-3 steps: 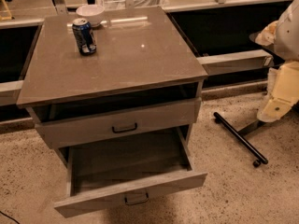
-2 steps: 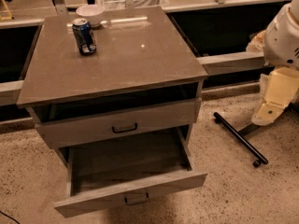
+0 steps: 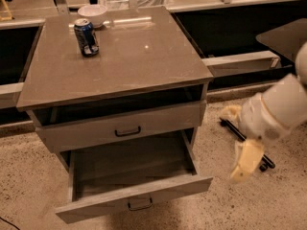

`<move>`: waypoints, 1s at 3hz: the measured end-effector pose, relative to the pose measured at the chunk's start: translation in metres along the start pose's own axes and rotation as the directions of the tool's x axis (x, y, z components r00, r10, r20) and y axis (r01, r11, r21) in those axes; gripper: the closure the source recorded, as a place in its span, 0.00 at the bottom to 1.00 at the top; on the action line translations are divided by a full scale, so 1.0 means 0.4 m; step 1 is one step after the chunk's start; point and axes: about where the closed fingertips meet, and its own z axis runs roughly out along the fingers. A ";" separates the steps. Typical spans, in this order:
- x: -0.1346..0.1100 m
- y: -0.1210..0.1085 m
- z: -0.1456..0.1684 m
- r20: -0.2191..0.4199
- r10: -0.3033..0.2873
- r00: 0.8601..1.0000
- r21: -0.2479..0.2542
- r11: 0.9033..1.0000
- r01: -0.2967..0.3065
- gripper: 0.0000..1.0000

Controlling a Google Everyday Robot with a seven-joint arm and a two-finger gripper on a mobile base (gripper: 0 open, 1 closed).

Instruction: Close middle drawer

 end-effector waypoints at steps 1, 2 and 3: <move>-0.002 0.001 0.052 0.127 -0.077 0.989 0.104 0.993 0.064 0.00; -0.004 -0.039 0.036 0.124 -0.131 0.984 0.190 0.976 0.106 0.00; -0.026 -0.052 0.129 0.133 -0.125 0.983 0.163 0.981 0.103 0.00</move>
Offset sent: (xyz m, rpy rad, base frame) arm -0.0014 0.0102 -0.0190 0.1030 -0.1143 0.0112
